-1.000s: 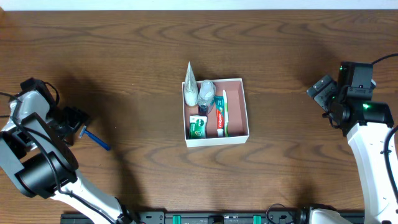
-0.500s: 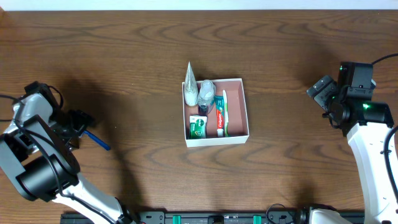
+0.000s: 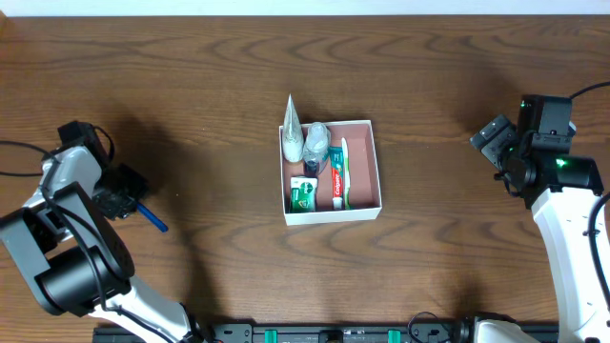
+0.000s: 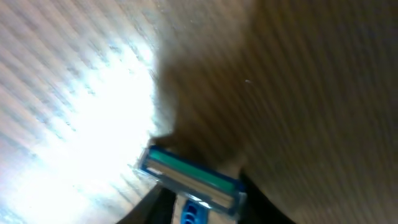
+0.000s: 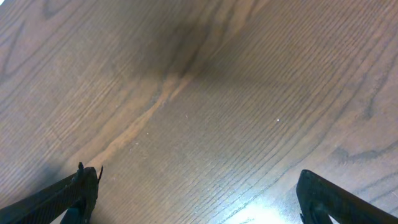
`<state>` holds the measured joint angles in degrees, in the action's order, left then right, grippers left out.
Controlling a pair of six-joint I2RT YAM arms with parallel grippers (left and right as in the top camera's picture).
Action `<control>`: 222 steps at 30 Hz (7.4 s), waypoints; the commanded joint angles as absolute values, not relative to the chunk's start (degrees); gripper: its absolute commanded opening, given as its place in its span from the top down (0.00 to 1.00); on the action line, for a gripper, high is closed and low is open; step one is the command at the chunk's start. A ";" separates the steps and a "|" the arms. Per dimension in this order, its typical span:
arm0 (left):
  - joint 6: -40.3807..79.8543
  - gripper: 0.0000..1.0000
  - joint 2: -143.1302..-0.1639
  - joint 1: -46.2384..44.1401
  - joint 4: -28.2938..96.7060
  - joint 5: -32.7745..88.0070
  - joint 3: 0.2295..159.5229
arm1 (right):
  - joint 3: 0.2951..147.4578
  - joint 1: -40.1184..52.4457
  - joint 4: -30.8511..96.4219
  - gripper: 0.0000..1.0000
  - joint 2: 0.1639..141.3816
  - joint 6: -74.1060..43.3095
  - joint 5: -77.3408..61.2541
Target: Pack container
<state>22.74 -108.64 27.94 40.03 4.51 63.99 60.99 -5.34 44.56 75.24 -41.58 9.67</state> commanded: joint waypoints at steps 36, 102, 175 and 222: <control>22.13 0.94 -112.73 21.41 51.24 8.58 74.74 | 61.17 -5.72 44.60 0.01 74.52 -41.06 10.09; 41.25 0.94 -100.07 -48.95 43.53 -20.21 93.01 | 61.17 -5.72 44.60 0.01 74.52 -41.06 10.09; 27.24 0.02 -59.51 -48.95 67.77 -26.68 92.99 | 61.17 -5.72 44.60 0.01 74.52 -41.06 10.09; 40.86 0.02 -5.93 -5.72 15.27 -26.44 18.61 | 61.17 -5.72 44.60 0.01 74.52 -41.06 10.09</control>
